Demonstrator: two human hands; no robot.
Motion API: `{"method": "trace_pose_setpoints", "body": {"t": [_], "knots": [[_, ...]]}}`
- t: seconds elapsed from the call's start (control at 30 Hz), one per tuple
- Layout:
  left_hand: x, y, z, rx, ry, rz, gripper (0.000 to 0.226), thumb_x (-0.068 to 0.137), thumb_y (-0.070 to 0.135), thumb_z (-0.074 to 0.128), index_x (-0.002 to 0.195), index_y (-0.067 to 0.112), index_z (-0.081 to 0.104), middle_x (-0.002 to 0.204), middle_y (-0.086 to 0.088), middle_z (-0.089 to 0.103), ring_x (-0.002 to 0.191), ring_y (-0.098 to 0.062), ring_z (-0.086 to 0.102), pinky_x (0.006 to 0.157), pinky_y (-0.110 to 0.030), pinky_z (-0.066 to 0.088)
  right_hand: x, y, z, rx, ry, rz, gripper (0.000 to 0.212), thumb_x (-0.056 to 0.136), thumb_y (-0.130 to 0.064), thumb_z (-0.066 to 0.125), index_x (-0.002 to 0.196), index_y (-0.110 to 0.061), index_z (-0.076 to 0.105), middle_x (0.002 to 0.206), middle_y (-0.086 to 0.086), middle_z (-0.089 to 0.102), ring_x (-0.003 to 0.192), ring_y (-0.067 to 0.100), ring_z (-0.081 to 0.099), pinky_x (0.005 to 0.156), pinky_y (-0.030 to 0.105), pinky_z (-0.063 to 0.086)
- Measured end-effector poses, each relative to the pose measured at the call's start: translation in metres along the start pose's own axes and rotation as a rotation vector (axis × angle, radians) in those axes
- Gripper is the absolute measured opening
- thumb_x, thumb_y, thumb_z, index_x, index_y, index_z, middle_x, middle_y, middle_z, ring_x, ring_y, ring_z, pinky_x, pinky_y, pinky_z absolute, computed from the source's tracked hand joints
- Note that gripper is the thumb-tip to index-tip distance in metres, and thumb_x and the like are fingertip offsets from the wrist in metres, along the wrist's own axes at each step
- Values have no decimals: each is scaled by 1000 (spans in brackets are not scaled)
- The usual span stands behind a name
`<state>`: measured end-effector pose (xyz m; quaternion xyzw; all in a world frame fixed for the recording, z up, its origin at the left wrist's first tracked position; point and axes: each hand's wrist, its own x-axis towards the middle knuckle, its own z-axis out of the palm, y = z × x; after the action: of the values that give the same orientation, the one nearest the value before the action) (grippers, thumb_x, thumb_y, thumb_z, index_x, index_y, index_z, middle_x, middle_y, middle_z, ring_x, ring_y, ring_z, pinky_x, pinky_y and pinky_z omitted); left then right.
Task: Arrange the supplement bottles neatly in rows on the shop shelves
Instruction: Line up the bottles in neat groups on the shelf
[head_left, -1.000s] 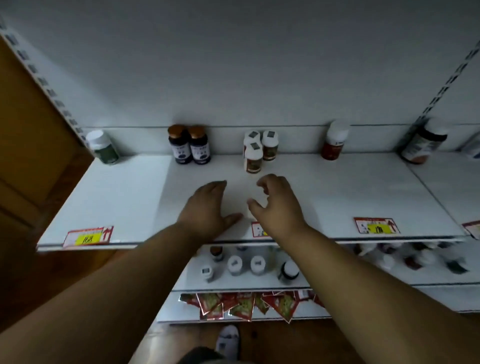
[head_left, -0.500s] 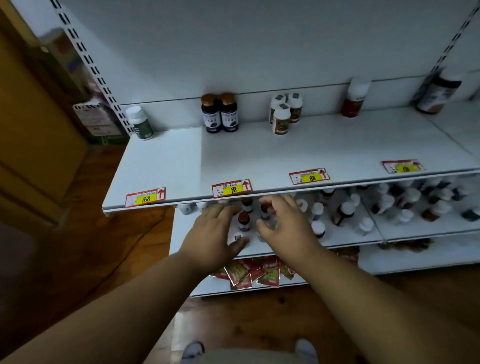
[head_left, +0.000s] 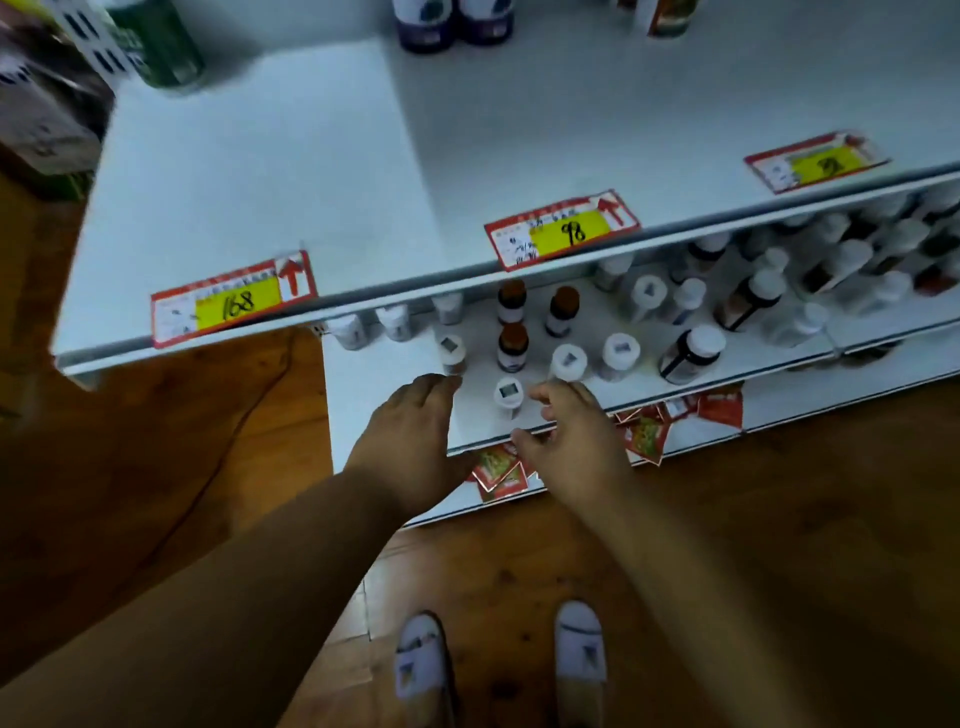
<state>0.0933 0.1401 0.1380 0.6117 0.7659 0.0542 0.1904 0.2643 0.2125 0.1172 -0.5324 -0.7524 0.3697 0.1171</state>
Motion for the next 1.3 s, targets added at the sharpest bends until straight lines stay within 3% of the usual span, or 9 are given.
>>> {"method": "trace_pose_setpoints", "body": {"t": [0.27, 0.47, 0.57, 0.7, 0.87, 0.97, 1.07, 1.2, 1.3], "knots": [[68, -31, 128, -224, 40, -123, 83, 77, 40, 79, 146, 21, 38, 143, -10, 47, 129, -28, 46, 107, -36, 37, 95, 101, 94, 132, -69, 95, 87, 80, -27, 78, 150, -17, 29, 150, 9, 41, 136, 28, 40, 110, 33, 32], [97, -48, 185, -429, 10, -210, 87, 73, 37, 83, 146, 28, 35, 144, 0, 46, 128, -20, 47, 104, -37, 43, 133, 140, 134, 191, 10, -68, 58, 80, -24, 79, 132, -19, 54, 131, 5, 60, 121, 22, 55, 95, 26, 37], [96, -47, 191, -498, 1, -222, 91, 72, 38, 84, 147, 28, 33, 145, 1, 46, 128, -20, 48, 104, -40, 45, 126, 139, 129, 299, 33, -55, 45, 80, -27, 78, 120, -21, 57, 116, -1, 66, 107, 14, 61, 89, 26, 44], [60, -14, 158, -659, -69, -224, 99, 68, 38, 87, 148, 26, 31, 141, 6, 48, 123, -15, 51, 99, -31, 45, 80, 118, 87, 580, -51, 63, 46, 72, -41, 78, 109, -38, 53, 107, -6, 69, 97, 11, 68, 89, 38, 56], [-14, 53, 53, -755, -252, -141, 106, 47, 69, 82, 137, 30, 43, 126, 13, 62, 113, -6, 61, 101, -38, 49, -4, 48, -30, 679, -115, 61, 42, 65, -43, 78, 96, -26, 56, 90, -2, 67, 85, 13, 68, 81, 41, 58], [-60, 99, -10, -799, -277, -78, 100, 51, 74, 77, 135, 31, 46, 125, 14, 62, 113, -6, 61, 102, -39, 48, -54, 3, -108, 645, -76, 53, 45, 63, -45, 79, 95, -26, 55, 90, 0, 65, 86, 19, 67, 82, 47, 57], [-100, 142, -51, -857, -258, -13, 94, 64, 78, 65, 139, 25, 45, 127, 10, 61, 116, -7, 59, 102, -38, 47, -100, -30, -165, 608, -2, 5, 32, 77, -43, 76, 91, -24, 55, 79, -2, 59, 72, 12, 61, 71, 40, 55], [-126, 178, -89, -828, -218, 124, 76, 80, 69, 51, 137, 20, 48, 118, 13, 63, 104, 4, 61, 86, -18, 48, -142, -56, -205, 490, 192, 26, 44, 89, -63, 51, 89, -20, 57, 76, -2, 61, 69, 12, 61, 70, 38, 52], [-126, 192, -113, -784, -222, 197, 74, 80, 64, 53, 141, 22, 43, 121, 11, 61, 102, 3, 62, 81, -18, 53, -155, -66, -228, 460, 282, 65, 46, 95, -62, 38, 92, -20, 56, 84, 1, 62, 81, 17, 63, 78, 39, 52]]}}
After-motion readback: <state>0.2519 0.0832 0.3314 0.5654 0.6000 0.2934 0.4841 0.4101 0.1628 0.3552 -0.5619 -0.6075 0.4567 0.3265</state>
